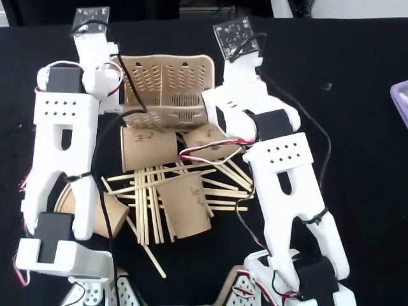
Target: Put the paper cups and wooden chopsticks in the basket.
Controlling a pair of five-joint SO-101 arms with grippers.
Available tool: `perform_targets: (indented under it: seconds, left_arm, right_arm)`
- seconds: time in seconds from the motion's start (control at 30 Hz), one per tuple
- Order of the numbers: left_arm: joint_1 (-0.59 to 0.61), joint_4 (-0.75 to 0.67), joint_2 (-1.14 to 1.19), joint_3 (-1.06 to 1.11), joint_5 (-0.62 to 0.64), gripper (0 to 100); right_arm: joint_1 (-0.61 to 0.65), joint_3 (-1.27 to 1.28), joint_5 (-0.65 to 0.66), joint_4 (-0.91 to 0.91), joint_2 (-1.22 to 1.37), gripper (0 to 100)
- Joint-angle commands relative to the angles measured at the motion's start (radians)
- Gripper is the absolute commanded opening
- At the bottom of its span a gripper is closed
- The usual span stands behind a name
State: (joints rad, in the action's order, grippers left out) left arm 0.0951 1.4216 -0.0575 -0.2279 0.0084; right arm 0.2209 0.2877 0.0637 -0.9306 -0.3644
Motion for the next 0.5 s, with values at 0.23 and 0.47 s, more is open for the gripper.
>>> perform_targets:
  seconds: [0.23, 0.47]
  left_arm:
    - [0.079, -0.229, 0.028, -0.093, 0.063, 3]
    - [0.081, -0.313, 0.031, -0.091, 0.087, 3]
  right_arm:
    - [-0.044, -0.108, 0.006, 0.163, 0.039, 1.0]
    - [-0.044, -0.182, 0.005, 0.204, 0.168, 1.0]
